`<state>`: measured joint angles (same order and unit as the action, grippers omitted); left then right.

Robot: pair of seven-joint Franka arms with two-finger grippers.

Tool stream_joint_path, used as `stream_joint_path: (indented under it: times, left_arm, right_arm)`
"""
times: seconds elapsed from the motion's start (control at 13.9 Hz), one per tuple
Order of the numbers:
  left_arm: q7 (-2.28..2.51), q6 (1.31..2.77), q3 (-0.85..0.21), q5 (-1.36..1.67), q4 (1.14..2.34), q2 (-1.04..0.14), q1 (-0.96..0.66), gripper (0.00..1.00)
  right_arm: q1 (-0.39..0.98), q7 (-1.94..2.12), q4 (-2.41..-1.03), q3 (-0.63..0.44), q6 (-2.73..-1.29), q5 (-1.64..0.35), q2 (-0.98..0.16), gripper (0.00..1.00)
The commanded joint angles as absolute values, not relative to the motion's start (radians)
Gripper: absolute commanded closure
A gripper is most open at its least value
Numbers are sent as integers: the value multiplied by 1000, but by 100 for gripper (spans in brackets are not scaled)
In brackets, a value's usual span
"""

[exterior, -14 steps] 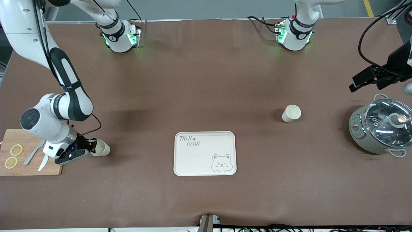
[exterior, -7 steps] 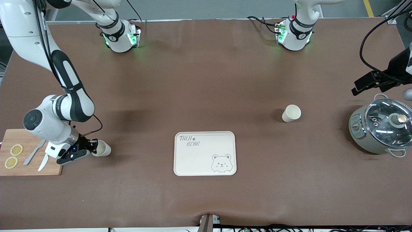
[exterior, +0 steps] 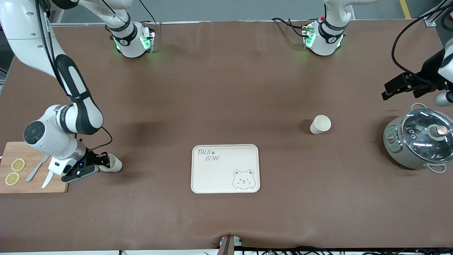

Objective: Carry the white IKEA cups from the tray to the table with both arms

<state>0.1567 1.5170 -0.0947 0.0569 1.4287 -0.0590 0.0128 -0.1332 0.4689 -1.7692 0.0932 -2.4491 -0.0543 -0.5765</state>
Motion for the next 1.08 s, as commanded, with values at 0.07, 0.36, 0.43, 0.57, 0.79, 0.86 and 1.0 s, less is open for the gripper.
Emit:
stream_joint_path:
  times: [0.07, 0.36, 0.43, 0.57, 0.79, 0.86, 1.0]
  left_arm:
    - [106, 1584, -94, 43, 1410, -84, 29, 0]
    - [98, 1620, -89, 34, 1411, -109, 35, 0]
    - [86, 1626, -86, 35, 1413, -110, 40, 0]
    - [71, 1635, -86, 43, 1413, -121, 41, 0]
    - [71, 1635, -92, 43, 1411, -123, 34, 0]
    - [69, 1635, -97, 41, 1411, -121, 31, 0]
    - [63, 1635, -106, 43, 1413, -121, 26, 0]
  right_arm:
    - [-92, 369, -1628, 94, -2113, -66, -459, 0]
    - [-80, 296, -1603, 92, -1818, -58, -254, 0]
    - [-80, 264, -1603, 92, -1771, -60, -206, 0]
    - [-80, 197, -1612, 91, -1698, -57, -123, 0]
    - [-95, 181, -1666, 83, -1655, -52, -26, 0]
    - [-98, 160, -1696, 83, -1660, -52, 3, 0]
    - [-98, 144, -1698, 81, -1651, -52, 20, 0]
